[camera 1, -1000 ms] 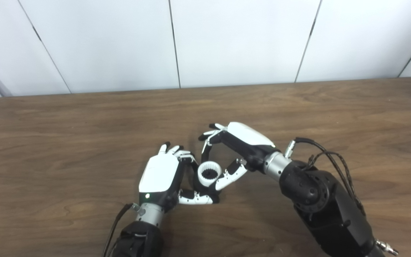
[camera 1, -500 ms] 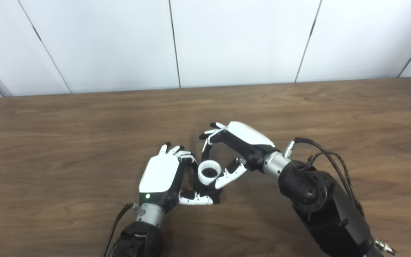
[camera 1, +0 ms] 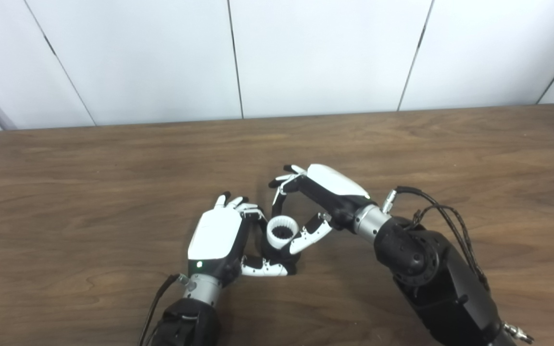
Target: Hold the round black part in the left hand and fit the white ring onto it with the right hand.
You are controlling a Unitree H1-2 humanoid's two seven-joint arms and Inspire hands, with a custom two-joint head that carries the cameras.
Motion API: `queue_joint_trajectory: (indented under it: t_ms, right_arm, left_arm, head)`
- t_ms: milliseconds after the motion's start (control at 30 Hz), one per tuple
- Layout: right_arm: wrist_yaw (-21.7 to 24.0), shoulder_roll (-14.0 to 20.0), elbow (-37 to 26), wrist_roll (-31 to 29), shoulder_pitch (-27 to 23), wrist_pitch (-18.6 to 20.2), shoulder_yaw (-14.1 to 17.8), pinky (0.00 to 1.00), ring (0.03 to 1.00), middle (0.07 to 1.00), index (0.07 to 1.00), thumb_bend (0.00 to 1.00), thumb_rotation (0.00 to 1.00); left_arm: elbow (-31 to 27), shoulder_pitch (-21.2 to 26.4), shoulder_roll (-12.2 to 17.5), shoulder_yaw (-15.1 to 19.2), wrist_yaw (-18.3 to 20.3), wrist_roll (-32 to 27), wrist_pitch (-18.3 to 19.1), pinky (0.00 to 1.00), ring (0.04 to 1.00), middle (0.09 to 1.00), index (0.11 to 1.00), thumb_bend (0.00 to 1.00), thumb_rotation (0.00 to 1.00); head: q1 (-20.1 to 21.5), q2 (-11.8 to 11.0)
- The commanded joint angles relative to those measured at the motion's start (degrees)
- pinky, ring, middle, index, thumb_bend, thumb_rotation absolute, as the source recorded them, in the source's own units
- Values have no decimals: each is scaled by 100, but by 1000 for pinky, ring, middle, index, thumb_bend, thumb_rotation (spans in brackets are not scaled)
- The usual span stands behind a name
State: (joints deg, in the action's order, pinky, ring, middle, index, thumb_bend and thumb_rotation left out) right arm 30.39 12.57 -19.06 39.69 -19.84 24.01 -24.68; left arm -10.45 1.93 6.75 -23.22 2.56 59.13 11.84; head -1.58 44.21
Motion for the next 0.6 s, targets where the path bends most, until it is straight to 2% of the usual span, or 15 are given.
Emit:
queue_joint_trajectory:
  t_ms: [0, 567]
  right_arm:
    - [-134, -47, -46, 3, -127, -187, 5, 986, 999, 855, 484, 523, 132]
    - [-158, 7, 1, -15, -101, -215, -35, 981, 1000, 853, 484, 523, 133]
  left_arm:
    - [-98, 45, -50, -52, 2, 88, -6, 1000, 893, 768, 485, 521, 54]
    - [-76, 71, -86, -86, -25, 92, 44, 1000, 895, 768, 485, 521, 54]
  head:
    - [4, 7]
    - [4, -9]
